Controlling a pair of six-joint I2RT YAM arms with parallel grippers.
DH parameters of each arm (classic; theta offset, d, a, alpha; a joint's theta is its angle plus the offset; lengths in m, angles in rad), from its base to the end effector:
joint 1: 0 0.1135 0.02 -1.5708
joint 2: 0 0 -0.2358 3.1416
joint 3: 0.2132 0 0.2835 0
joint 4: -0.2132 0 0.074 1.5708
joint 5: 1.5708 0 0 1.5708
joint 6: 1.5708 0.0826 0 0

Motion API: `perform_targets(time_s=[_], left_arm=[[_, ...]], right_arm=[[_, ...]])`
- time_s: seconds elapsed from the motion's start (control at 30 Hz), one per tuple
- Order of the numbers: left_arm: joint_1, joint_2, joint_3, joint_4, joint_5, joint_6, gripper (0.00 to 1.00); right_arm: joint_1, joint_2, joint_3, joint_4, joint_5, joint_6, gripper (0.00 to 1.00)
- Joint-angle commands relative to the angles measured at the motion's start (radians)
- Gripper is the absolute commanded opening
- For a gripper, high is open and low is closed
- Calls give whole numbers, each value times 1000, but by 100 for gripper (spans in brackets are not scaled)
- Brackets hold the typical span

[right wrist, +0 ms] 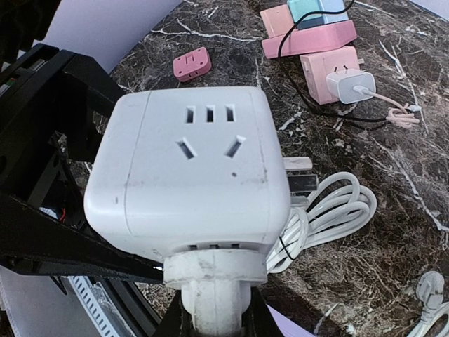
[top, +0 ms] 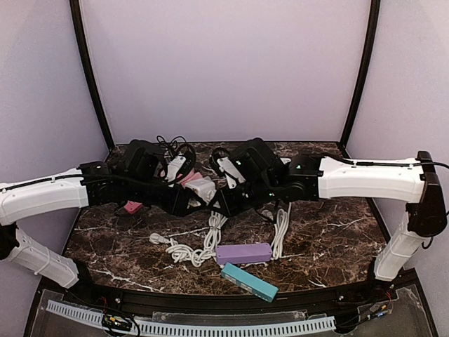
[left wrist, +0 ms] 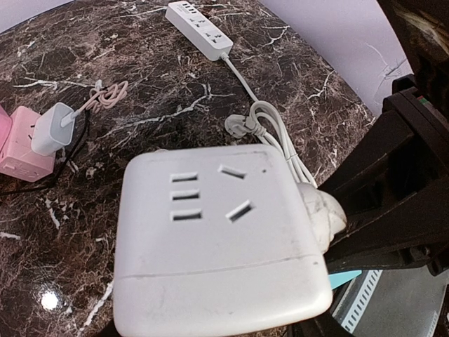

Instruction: Pull the plug off the socket

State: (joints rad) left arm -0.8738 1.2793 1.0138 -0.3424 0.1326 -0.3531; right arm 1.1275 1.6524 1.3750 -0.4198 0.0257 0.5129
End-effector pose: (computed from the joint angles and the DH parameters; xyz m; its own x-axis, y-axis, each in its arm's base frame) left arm 0.2248 -0.2856 0.2355 -0.6309 0.2197 -0.7441 0.6517 0.6704 -0.3547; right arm 0.1916 0.3985 0.2298 -0.6789 -0.2862 -0.6761 -0.6443 0.6737 0.3618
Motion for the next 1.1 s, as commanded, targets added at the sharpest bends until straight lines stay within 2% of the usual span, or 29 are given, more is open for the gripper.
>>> perform_targets(time_s=[0.0,0.37,0.5,0.6,0.77,1.07], left_arm=[[69,-31,2,-142,-99,-72,1],[85,-56,-7,-136,-75,-46,1],[86,-69,-23,-108,-28,26,1],[85,-89,-44,-71,62,93,1],[85,-120,-56,-89,91,203,1],[86,-145,-79,-85,68,185,1]], right_arm=[[1,-1,42,-173,201,34,0],[17,20,75,-192,222,24,0],[3,9,74,-179,164,12,0],[-24,-8,43,-130,74,4,0],[-72,-42,-27,-38,-68,8,0],[-81,-43,-36,-22,-73,15,0]])
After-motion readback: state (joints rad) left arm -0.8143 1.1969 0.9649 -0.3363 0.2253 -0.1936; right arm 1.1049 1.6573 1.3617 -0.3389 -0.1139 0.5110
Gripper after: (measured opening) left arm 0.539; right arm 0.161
